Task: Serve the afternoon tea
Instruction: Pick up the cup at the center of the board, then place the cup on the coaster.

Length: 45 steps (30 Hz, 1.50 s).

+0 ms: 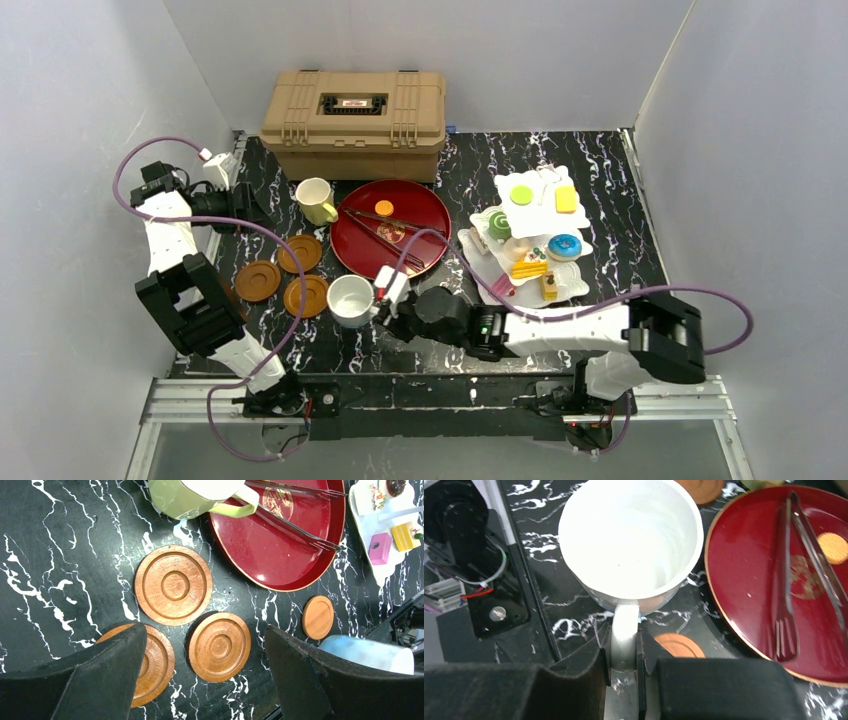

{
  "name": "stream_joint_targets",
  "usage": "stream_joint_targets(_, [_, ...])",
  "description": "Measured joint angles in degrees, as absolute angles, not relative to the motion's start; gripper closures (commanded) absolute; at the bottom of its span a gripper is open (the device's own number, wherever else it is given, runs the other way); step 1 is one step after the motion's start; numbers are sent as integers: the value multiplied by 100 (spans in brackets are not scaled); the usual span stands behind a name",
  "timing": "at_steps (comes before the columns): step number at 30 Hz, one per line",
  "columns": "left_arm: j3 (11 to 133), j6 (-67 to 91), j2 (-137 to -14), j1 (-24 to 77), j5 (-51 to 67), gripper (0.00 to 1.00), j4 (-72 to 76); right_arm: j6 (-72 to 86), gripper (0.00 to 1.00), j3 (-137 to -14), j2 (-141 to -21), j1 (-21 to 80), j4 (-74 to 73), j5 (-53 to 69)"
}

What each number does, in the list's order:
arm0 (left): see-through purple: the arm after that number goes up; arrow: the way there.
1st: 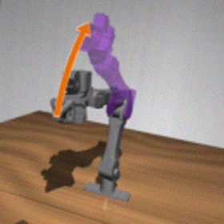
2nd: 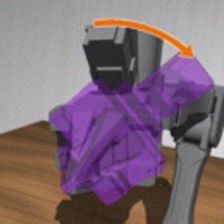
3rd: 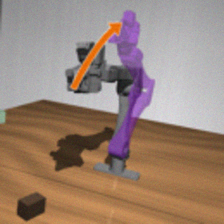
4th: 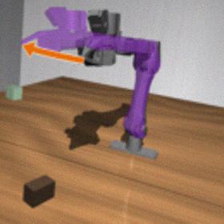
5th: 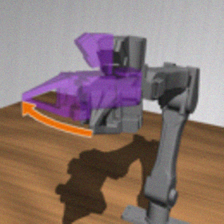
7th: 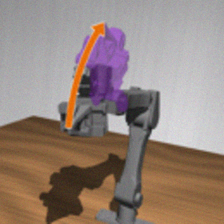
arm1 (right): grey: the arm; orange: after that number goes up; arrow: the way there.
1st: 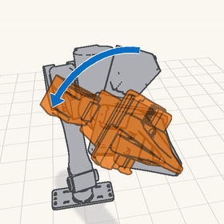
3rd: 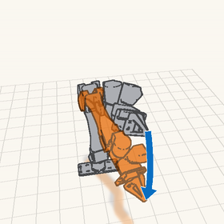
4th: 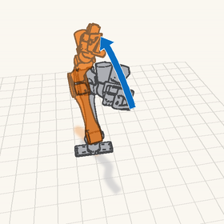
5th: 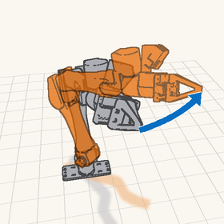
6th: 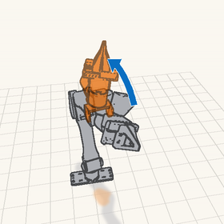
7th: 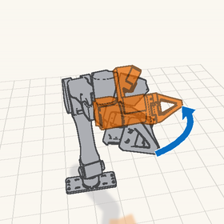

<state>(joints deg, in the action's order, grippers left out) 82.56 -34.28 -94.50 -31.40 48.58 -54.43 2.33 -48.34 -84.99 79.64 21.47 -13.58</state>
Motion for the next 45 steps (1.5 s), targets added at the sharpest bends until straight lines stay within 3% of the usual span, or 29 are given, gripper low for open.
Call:
stream_joint_targets(7, [8204,-3527,-9439,-3127,4890,17,-5424,438,99,-3800,-7459,7950,1914,-1944])
stream_joint_targets(21, [8097,-3913,-9430,-3004,4654,17,-5483,727,99,-3089,-7255,7946,1809,-2303])
stream_joint_targets(35, [8058,-6259,-9815,-2899,4248,14,-6587,1013,99,-2792,-7212,7946,2003,-2300])
stream_joint_targets(45, [7159,-8176,-9483,-2790,3597,13,-7091,891,99,-2727,-7430,7942,2414,-2394])
